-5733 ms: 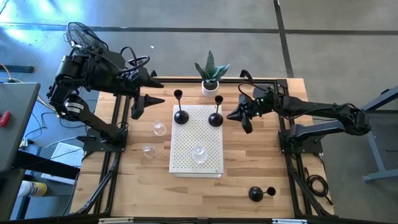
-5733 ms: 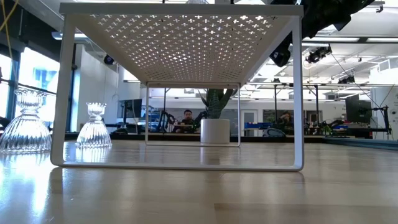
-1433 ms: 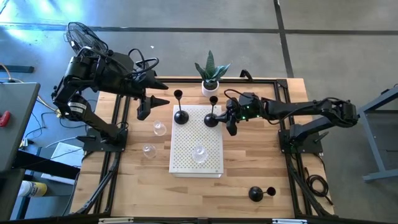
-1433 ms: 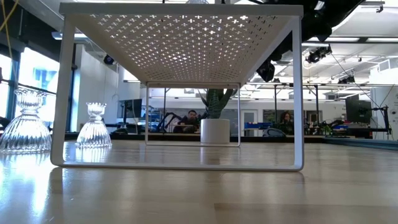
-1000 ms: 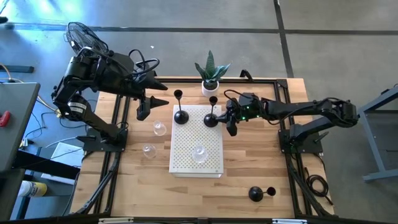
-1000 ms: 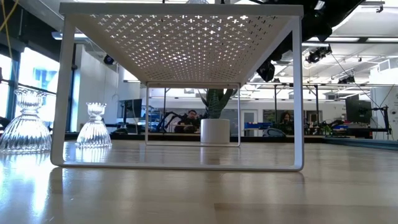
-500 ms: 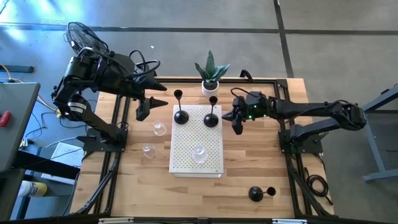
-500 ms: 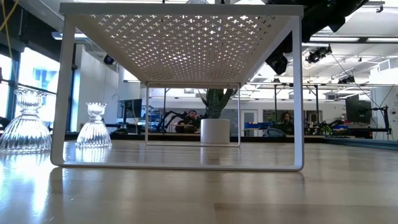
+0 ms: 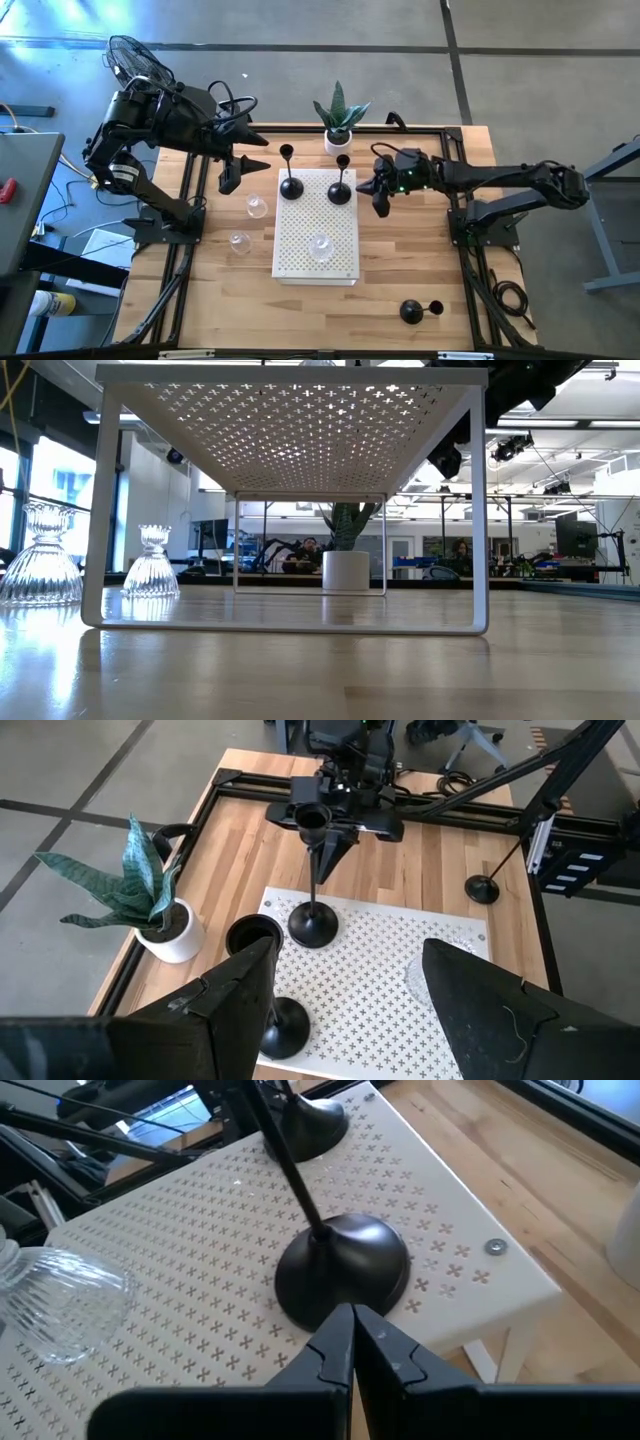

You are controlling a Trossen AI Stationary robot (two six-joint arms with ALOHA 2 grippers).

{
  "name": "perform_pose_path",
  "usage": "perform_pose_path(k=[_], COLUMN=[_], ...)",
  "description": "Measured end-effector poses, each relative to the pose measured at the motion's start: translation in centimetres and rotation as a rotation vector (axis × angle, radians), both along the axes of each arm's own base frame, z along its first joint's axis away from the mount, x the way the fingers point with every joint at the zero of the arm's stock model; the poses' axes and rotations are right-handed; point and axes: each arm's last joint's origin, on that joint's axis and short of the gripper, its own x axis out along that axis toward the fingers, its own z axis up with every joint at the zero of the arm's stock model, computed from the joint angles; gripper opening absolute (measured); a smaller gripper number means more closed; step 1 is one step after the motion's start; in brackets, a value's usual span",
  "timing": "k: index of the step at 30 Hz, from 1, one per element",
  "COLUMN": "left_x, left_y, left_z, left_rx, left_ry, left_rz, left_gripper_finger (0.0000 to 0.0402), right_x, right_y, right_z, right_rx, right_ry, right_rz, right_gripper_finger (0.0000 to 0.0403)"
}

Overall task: Pick & Place candle stick holders
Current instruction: Put the bottom left black candle holder on the shelf

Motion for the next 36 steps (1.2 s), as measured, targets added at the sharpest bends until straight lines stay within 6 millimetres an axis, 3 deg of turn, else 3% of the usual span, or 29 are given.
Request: perform_pose_path(k=[16,36], left_x=[0.0,0.0], left_y=[0.0,0.0], left_z=[0.0,0.1], left_rx=[0.002,-0.005], left_ry=[-0.005,-0.008], left_rz=[0.004,0.007], left_gripper_finger=[0.0250,0.0250], right_x=[1.6,3.3], right_y=[0.5,-0.2], right_z=[-2.1,-2.8], right_rx=[0.025,0.020], right_ry=[0.066,-0.009], right_rz=[0.046,0.058], right_gripper_finger=[0.0000,0.0000])
